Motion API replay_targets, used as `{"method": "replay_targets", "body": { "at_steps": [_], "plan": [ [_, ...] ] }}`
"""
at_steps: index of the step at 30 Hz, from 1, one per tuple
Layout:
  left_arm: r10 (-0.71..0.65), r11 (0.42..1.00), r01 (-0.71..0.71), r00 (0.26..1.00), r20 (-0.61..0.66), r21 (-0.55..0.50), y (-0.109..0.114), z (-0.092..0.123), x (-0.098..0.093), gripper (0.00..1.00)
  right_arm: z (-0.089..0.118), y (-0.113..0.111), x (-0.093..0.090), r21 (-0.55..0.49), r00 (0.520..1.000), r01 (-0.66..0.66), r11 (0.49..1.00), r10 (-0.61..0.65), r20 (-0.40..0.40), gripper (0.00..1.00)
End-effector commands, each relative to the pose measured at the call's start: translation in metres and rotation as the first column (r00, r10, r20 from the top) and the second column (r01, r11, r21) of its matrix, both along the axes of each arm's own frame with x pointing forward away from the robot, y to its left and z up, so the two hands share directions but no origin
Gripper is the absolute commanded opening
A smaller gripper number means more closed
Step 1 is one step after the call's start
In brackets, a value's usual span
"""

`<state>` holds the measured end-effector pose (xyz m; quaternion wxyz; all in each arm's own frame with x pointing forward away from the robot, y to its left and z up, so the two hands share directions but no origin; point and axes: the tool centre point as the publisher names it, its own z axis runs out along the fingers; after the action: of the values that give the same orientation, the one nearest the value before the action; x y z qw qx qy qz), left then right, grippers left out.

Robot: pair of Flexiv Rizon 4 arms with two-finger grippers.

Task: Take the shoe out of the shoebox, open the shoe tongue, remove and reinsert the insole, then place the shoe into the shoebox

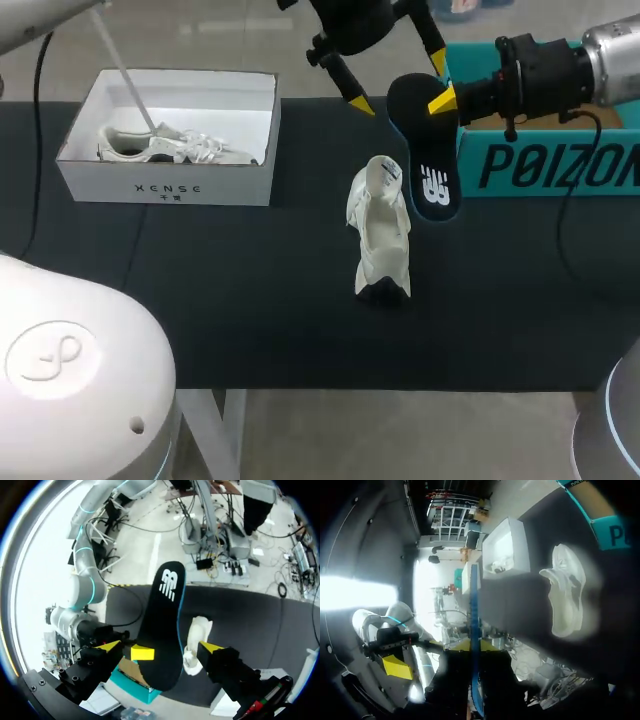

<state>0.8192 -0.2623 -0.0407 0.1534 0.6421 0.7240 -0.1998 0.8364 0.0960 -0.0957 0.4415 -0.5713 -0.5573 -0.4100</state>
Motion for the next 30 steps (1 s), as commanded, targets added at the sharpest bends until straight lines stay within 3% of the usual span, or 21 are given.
{"method": "replay_targets", "body": {
  "at_steps": [1,7,30],
  "plan": [
    [-0.017,0.973,0.02,1.0,-0.017,0.23,-0.008,0.008,0.001,1.0,-0.008,0.007,-0.002,0.045,1.0,0.021,0.999,-0.02,-0.017,0.0],
    [-0.058,0.97,0.072,0.996,-0.069,0.231,-0.003,0.014,0.002,1.0,-0.01,0.014,-0.008,0.055,1.0,0.003,0.998,-0.002,-0.014,0.0],
    [-0.081,0.962,0.08,0.997,-0.009,0.262,0.004,0.03,0.009,1.0,-0.017,0.019,-0.015,0.033,0.999,-0.03,0.999,0.03,-0.015,0.0]
  ]
}}
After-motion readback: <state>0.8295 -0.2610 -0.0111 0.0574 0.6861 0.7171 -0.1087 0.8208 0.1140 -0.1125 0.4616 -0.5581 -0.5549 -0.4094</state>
